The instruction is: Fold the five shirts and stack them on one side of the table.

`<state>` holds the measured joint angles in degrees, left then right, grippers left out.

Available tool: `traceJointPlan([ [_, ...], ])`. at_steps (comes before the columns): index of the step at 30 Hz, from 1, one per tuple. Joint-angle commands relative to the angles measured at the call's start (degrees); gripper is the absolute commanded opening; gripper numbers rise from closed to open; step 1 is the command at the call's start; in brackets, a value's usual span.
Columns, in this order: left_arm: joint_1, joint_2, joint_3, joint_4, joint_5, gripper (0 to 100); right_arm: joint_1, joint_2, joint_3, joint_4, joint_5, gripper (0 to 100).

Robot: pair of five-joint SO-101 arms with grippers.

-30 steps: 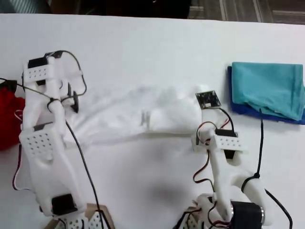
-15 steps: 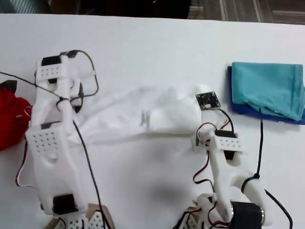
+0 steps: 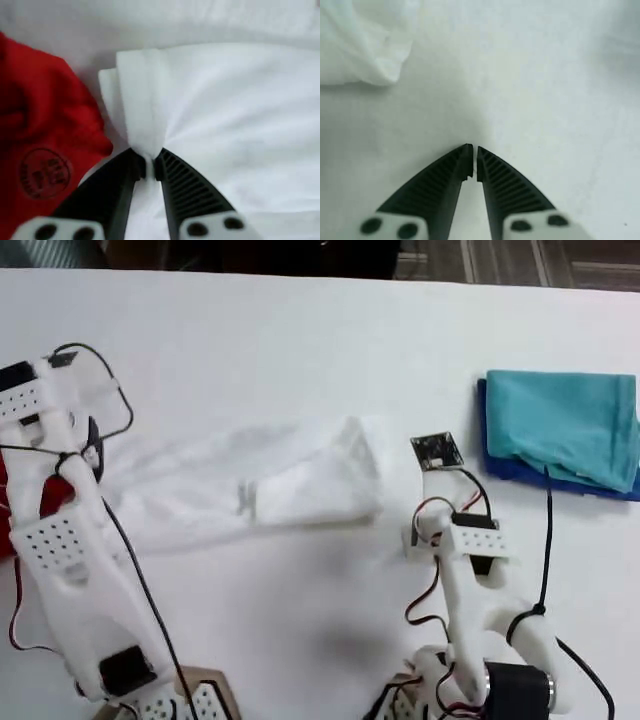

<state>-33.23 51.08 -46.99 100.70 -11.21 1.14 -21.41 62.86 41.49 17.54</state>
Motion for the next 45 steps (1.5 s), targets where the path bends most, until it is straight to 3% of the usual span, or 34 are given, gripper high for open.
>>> traceJointPlan([
  [1, -0.2, -1.5, -2.6, 1.4, -0.7, 3, 1.0, -2.2, -0.3, -0.8, -0.2, 2.1],
  [7, 6.7, -4.6, -1.2, 1.7, -0.7, 3, 1.3, -2.2, -0.2, -1.5, -0.6, 2.1],
  [9, 10.2, -8.8, 0.7, 1.7, -0.7, 3, 1.6, -2.2, -0.2, -1.7, -4.3, 2.1],
  [17, 29.5, -28.3, 14.2, 1.1, -1.1, 3, 5.1, -2.2, 0.0, -3.2, -7.1, 2.1],
  [26, 47.2, -30.3, 15.5, -6.7, -0.7, 3, 7.3, -2.2, -0.2, -3.3, -11.5, 2.1],
  [31, 53.4, -30.5, 15.5, -15.1, 0.0, 3, 7.3, -2.2, -0.2, -3.3, -11.5, 2.1],
  [34, 55.6, -30.4, 15.4, -19.3, 4.7, 3, 7.3, -2.2, -0.2, -3.3, -11.5, 2.1],
  [45, 58.0, -30.2, 15.9, -20.4, 7.6, 3, 7.3, -2.2, -0.2, -3.3, -11.5, 2.1],
])
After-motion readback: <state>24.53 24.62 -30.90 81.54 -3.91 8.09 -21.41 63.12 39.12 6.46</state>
